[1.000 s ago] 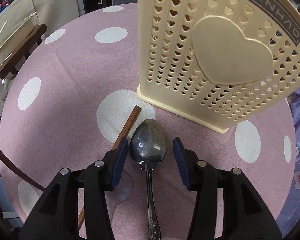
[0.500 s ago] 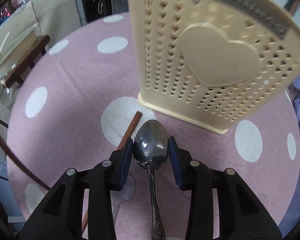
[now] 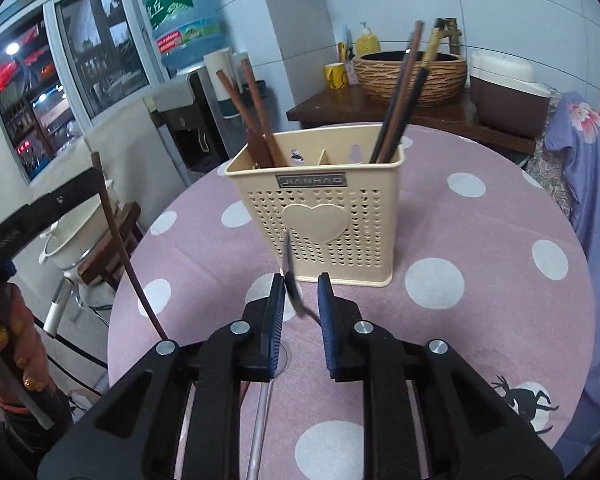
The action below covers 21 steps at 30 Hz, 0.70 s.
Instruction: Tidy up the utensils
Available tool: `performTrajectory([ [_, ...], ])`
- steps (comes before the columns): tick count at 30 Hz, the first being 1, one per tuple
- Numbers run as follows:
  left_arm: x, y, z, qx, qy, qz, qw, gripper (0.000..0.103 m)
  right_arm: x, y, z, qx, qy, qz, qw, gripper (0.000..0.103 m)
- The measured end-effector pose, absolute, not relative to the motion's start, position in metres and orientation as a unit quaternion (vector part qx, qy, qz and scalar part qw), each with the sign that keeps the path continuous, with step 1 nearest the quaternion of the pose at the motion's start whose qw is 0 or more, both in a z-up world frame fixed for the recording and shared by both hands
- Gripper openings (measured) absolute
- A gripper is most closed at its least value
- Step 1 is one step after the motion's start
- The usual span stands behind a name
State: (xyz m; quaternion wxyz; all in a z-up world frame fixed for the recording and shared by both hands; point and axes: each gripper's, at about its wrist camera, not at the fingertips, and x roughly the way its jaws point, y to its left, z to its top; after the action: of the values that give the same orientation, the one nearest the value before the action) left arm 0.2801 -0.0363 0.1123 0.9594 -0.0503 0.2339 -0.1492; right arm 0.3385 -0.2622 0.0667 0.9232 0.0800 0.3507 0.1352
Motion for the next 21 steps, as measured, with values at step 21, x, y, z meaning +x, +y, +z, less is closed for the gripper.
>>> performTrajectory([
  [21,0.281,-0.037,0.114,-0.045,0.234,-0.150,0.959,0.008,0.384,-0.226,-0.004,-0.007,0.418,0.168,0.893,0.052],
])
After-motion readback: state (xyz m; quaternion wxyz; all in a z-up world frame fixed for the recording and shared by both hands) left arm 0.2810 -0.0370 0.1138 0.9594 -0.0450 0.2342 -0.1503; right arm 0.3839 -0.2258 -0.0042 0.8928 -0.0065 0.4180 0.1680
